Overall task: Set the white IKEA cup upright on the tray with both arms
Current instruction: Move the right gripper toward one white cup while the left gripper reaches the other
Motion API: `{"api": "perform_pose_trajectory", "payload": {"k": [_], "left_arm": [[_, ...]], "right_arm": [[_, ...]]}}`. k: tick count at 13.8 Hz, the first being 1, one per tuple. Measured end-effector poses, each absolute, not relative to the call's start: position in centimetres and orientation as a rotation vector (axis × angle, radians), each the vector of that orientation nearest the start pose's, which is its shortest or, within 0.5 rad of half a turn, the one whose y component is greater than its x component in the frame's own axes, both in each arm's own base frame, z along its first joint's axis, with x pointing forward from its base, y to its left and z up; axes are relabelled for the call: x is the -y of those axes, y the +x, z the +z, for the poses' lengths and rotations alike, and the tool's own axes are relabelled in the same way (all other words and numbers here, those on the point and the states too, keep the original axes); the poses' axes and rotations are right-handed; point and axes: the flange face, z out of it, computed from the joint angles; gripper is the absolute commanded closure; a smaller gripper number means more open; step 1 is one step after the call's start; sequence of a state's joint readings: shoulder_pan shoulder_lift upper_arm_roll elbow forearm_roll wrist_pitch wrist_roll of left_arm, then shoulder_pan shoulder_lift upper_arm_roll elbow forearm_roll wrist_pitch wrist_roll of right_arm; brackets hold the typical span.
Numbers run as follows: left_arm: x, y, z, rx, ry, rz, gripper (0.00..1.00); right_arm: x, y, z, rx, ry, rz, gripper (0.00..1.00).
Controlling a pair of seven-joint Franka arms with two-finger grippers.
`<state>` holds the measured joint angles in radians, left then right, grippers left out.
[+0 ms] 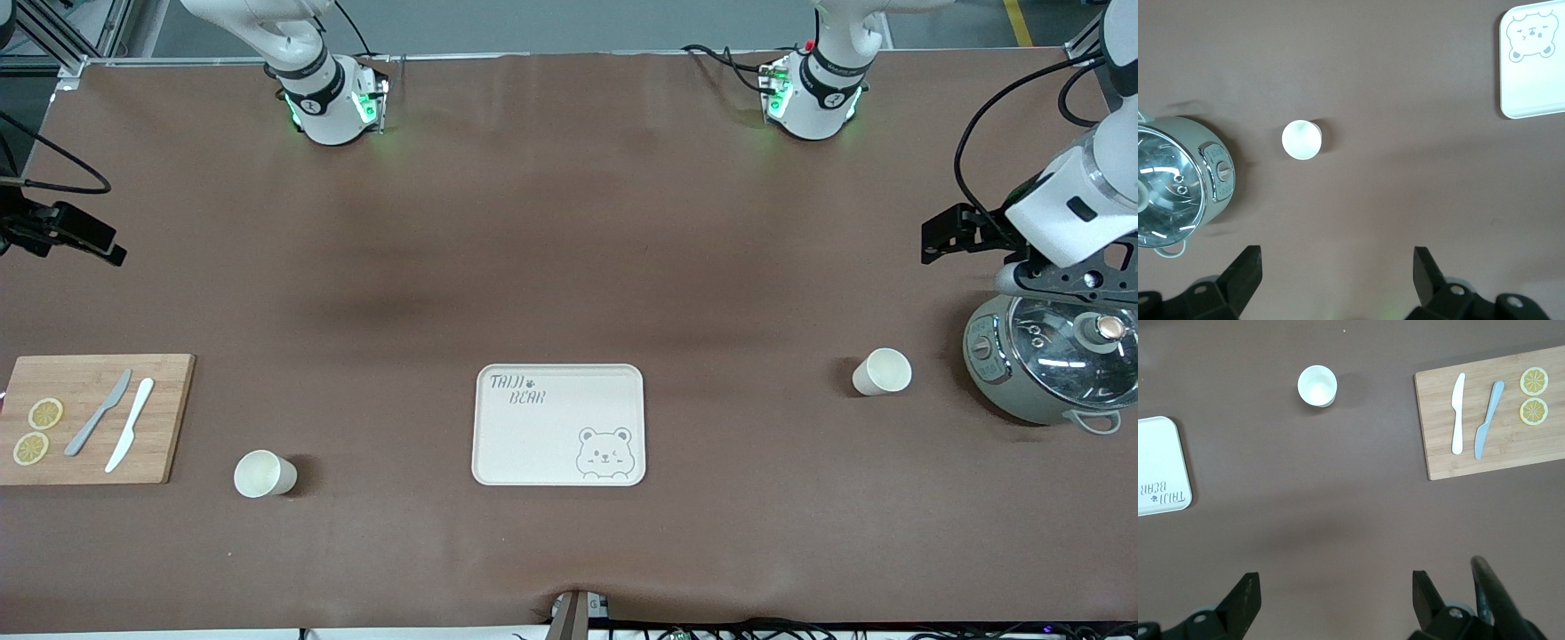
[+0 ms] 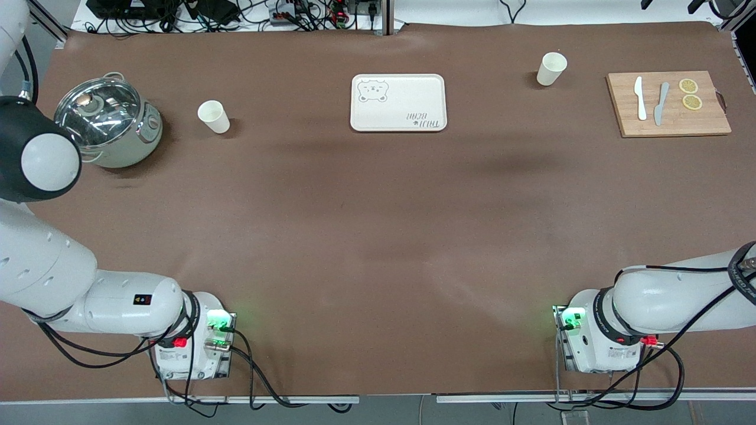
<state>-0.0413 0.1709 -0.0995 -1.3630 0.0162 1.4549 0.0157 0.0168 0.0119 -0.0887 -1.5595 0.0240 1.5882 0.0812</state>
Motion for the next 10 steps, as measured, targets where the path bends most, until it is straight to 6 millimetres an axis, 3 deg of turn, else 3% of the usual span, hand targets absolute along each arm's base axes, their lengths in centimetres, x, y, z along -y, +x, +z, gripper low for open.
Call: {"api": "perform_pose_trajectory", "payload": {"k": [4,6,10], "left_arm": [[7.4,59.2,61.1,-0.317,-3.121,0.12,0.0],[6.7,59.5,59.3,-0.392,-3.115,0.113,0.0],[-0.8,59.3,52.3,-0.573,-3.099,0.098,0.0]], "right_arm": [[3.8,55.9,62.5,-0.237,-3.109,-0.026,0.0],[3.8,55.9,62.5,-0.237,-3.109,-0.026,0.0],[3.8,55.9,62.4,-0.237,-3.109,-0.024,0.0]]}}
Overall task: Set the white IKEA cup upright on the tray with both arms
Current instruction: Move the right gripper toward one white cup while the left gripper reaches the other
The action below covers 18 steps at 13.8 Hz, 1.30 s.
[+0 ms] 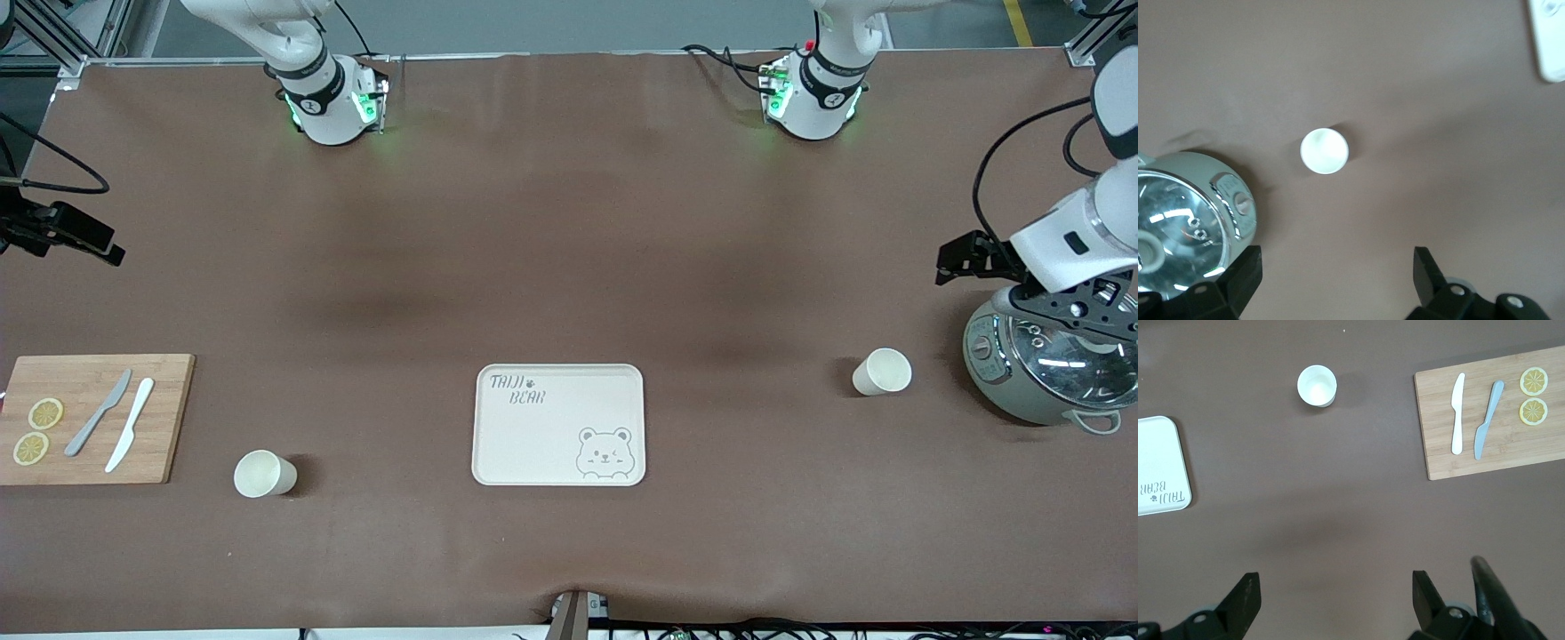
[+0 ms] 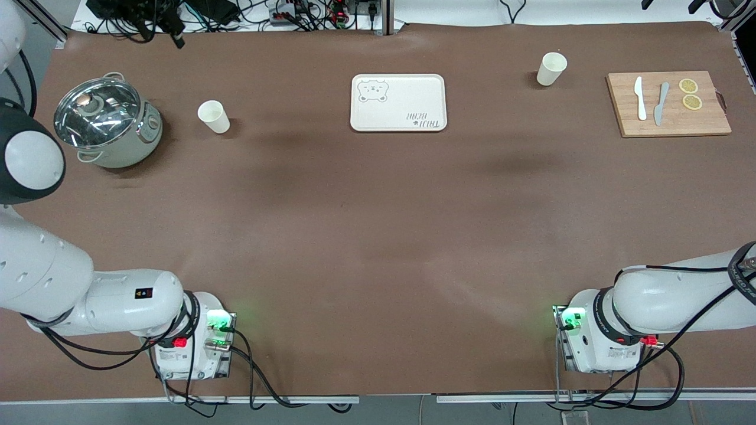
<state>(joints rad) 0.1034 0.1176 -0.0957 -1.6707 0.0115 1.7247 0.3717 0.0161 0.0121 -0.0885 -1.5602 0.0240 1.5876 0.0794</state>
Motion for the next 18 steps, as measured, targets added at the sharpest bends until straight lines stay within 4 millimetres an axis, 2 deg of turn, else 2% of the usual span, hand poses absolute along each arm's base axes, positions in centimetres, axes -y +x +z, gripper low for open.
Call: {"api": "perform_pose_trajectory", "payload": {"k": [3,5,7,9,11,14,18], "left_arm": [[-5.6,58.4,47.5,-0.62,-3.111,0.055,0.0],[-6.9,58.3,44.7,-0.623,-3.122,-0.001,0.0],[-7.7,58.1,41.1,-0.607,-3.113,-0.06,0.0],[-8.0,57.7,37.0,-0.585,-3.112,-0.108,0.0],[-8.0,57.7,34.0,-0.56,-3.13,-0.131,0.0],[-7.8,58.7,31.4,-0.554,-3.125,-0.187,0.0],[-6.0,59.9,28.3,-0.56,-3.133,-0.279,0.0]], "right_arm": [[3.6,56.2,61.6,-0.227,-3.111,0.0,0.0],[3.1,56.9,60.4,-0.212,-3.113,0.03,0.0],[2.4,58.2,58.3,-0.203,-3.088,0.059,0.0],[1.6,60.3,55.7,-0.198,-3.062,0.032,0.0],[0.5,62.5,52.6,-0.181,-3.058,0.002,0.0],[-1.2,65.2,48.0,-0.152,-3.066,-0.04,0.0],[-2.2,68.2,42.2,-0.142,-3.075,-0.102,0.0]]}}
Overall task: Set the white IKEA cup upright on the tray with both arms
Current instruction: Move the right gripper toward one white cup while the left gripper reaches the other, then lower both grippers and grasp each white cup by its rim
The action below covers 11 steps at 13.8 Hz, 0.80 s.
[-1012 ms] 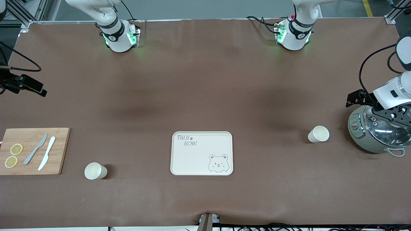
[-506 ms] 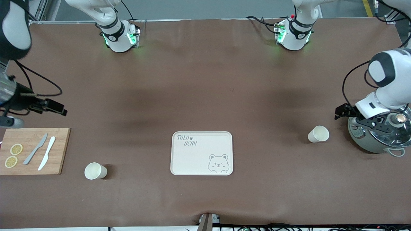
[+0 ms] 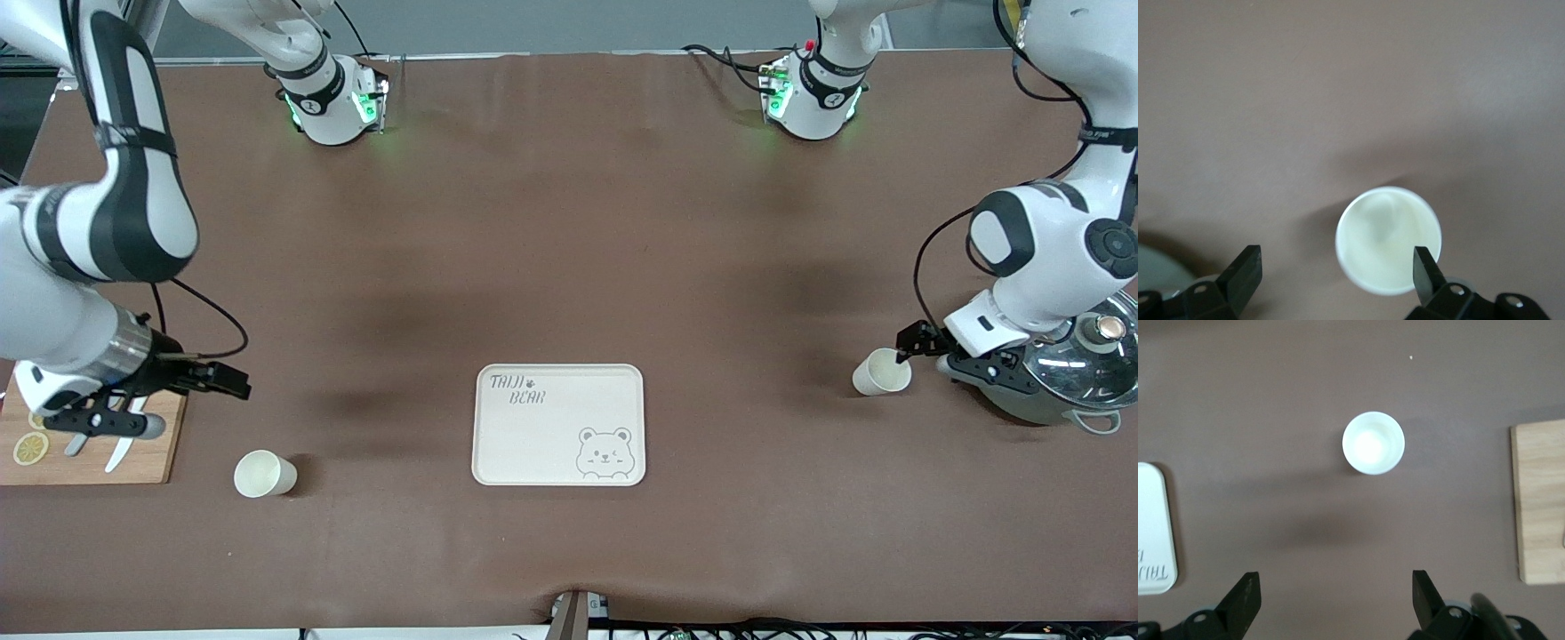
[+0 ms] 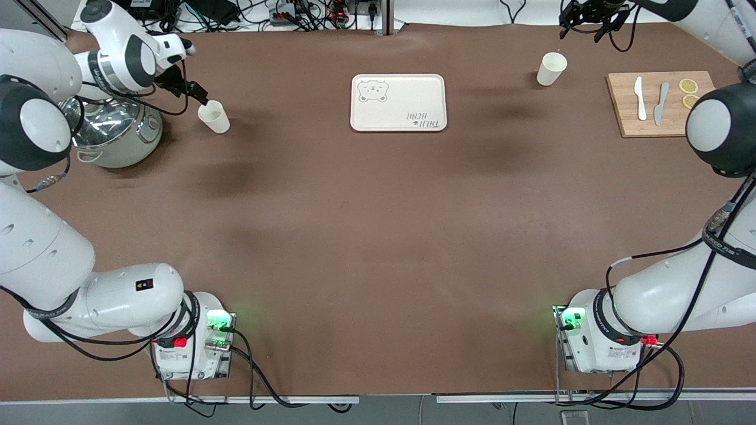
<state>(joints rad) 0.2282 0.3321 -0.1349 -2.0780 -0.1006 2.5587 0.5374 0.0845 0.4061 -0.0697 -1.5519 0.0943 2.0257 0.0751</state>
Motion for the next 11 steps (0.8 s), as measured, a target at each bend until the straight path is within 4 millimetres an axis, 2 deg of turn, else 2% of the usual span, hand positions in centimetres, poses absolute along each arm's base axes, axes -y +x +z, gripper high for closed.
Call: {"api": "perform_pose_trajectory", "payload": {"k": [2,5,11], "left_arm": [[-5.1,60.4,27.2,-0.565,-3.142,-0.304,0.0],[-5.1,60.8,26.4,-0.56,-3.141,-0.319,0.0],[-5.6,60.8,25.4,-0.543,-3.147,-0.313,0.0]], "right_arm": [[-2.6,69.8,40.1,-0.135,-3.078,-0.132,0.0],[-3.2,72.0,36.7,-0.1,-3.083,-0.201,0.0],[-3.9,74.0,29.8,-0.076,-3.086,-0.314,0.0]]}}
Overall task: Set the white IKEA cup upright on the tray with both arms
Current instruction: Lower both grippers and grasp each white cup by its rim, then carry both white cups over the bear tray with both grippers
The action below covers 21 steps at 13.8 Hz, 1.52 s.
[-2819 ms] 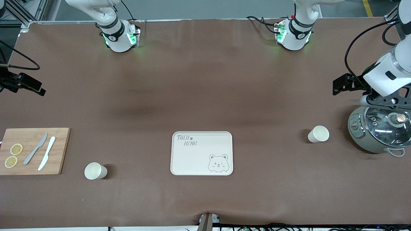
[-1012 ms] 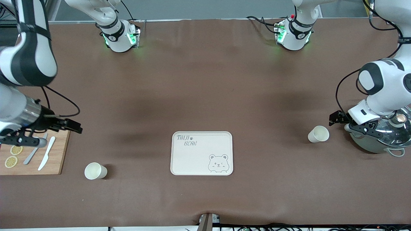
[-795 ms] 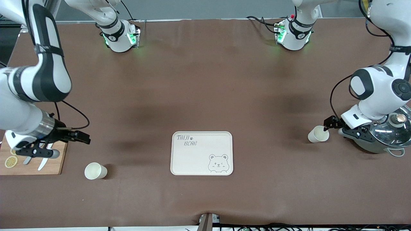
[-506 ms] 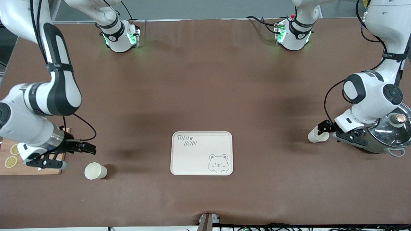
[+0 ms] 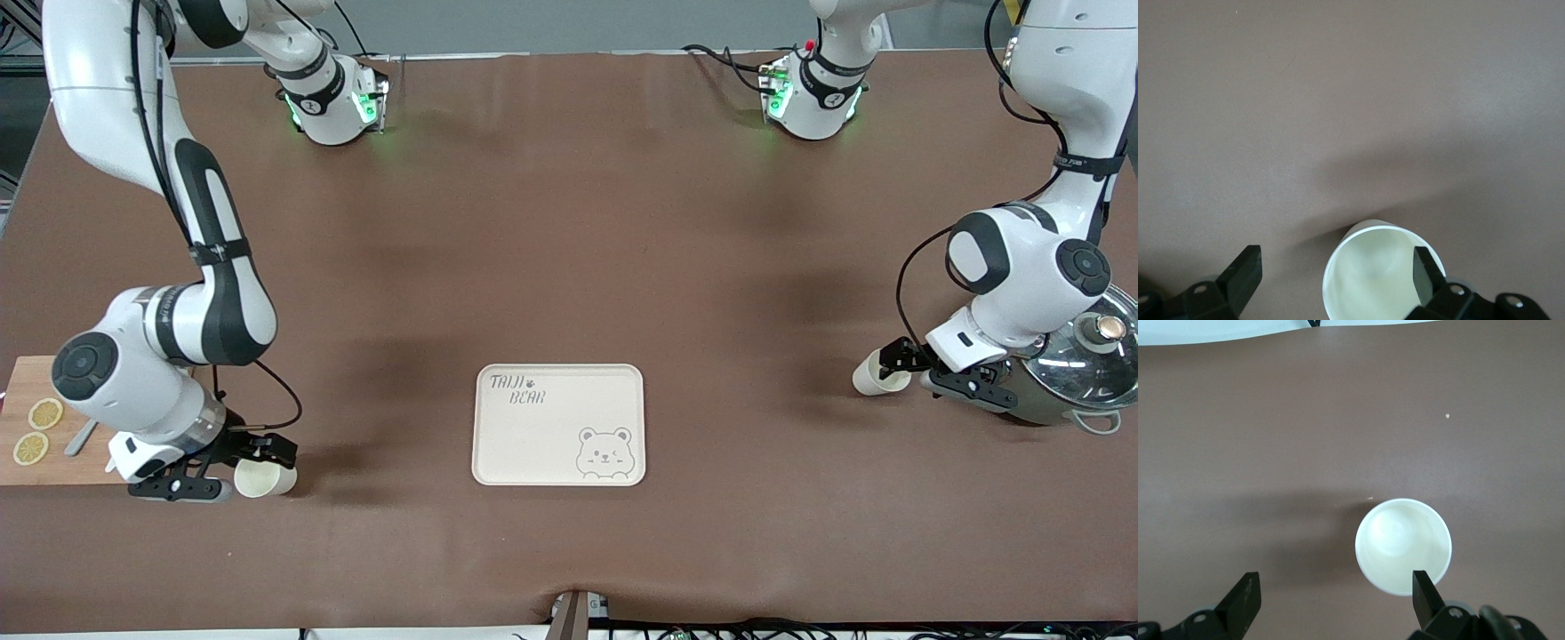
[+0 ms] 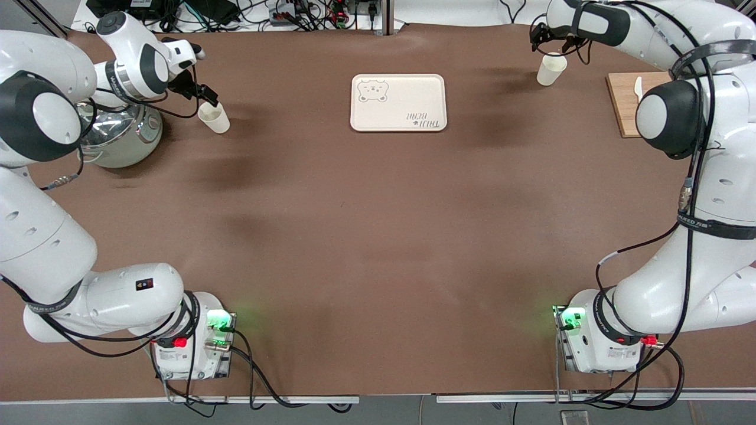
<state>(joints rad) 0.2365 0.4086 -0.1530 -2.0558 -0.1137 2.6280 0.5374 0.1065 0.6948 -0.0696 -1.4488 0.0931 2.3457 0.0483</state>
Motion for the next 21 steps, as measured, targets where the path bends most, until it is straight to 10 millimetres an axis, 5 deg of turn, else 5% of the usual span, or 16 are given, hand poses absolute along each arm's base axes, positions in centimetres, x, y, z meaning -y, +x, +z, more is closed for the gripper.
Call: {"api": "perform_pose_trajectory", "payload": {"k": [5,6,7,8,11,15,19,21], "left_arm": [[-5.7,60.5,23.0,-0.537,-3.166,-0.262,0.0],[-5.8,60.4,22.5,-0.534,-3.17,-0.251,0.67],[-6.1,60.3,22.0,-0.521,-3.177,-0.243,1.0],[-6.6,60.2,21.8,-0.504,-3.183,-0.238,1.0],[-7.9,60.1,21.7,-0.466,-3.188,-0.242,1.0],[-7.2,61.1,22.7,-0.418,-3.192,-0.279,1.0],[-4.4,63.0,24.7,-0.339,-3.202,-0.342,1.0],[-1.3,64.2,26.0,-0.27,-3.226,-0.351,1.0]], "right_arm": [[-3.9,74.5,25.6,-0.053,-3.092,-0.363,0.0],[-3.8,74.5,25.1,-0.05,-3.095,-0.373,0.0],[-3.7,74.6,24.7,-0.049,-3.099,-0.377,0.0],[-3.5,74.6,24.4,-0.048,-3.103,-0.377,0.03],[-3.4,74.5,23.9,0.0,-3.117,-0.37,0.44],[-3.4,74.5,23.8,0.024,-3.13,-0.37,0.73],[-3.3,74.5,23.8,0.069,-3.155,-0.373,1.0],[-3.3,74.5,23.8,0.079,-3.159,-0.375,1.0]]}}
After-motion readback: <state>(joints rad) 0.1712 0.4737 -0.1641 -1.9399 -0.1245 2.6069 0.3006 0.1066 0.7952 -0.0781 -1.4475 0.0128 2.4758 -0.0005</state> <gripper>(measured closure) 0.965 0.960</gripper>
